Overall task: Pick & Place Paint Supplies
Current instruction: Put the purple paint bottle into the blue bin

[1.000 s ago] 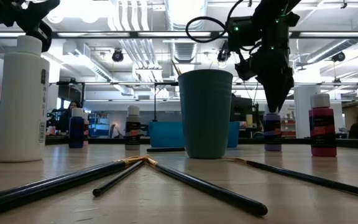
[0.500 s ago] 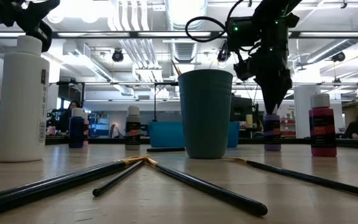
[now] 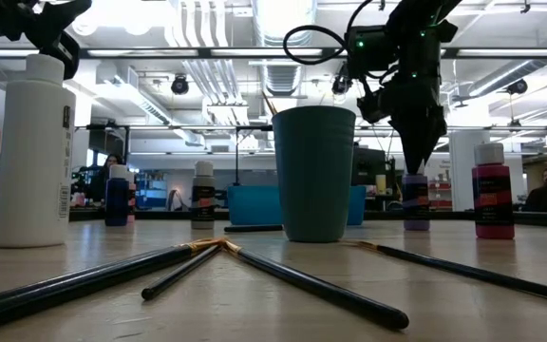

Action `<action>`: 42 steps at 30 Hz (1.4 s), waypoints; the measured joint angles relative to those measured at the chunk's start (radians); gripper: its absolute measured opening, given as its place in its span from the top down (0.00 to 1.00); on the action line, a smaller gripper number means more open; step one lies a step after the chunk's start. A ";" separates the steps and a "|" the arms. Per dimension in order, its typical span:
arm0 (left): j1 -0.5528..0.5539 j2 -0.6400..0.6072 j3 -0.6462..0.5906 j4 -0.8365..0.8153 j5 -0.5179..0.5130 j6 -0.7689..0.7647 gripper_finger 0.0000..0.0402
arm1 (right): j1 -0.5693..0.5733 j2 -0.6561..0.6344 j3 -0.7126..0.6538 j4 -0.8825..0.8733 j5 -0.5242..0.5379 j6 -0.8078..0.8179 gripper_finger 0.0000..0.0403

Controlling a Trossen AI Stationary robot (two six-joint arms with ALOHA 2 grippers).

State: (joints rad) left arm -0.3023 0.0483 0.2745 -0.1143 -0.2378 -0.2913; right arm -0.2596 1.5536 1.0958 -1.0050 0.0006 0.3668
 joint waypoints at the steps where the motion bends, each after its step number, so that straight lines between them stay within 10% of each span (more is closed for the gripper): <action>1: 0.000 0.000 0.000 0.000 0.000 0.000 0.71 | 0.000 0.000 0.000 0.000 0.000 0.000 0.71; 19: 0.000 0.000 0.000 0.000 0.000 0.000 0.71 | 0.000 0.000 0.019 -0.045 -0.001 -0.006 0.72; 42: 0.000 0.000 -0.001 -0.027 0.000 0.003 0.71 | -0.031 0.001 0.410 -0.208 0.000 -0.115 0.72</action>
State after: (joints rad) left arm -0.3023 0.0486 0.2733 -0.1413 -0.2375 -0.2878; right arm -0.2910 1.5543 1.5060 -1.2131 0.0006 0.2518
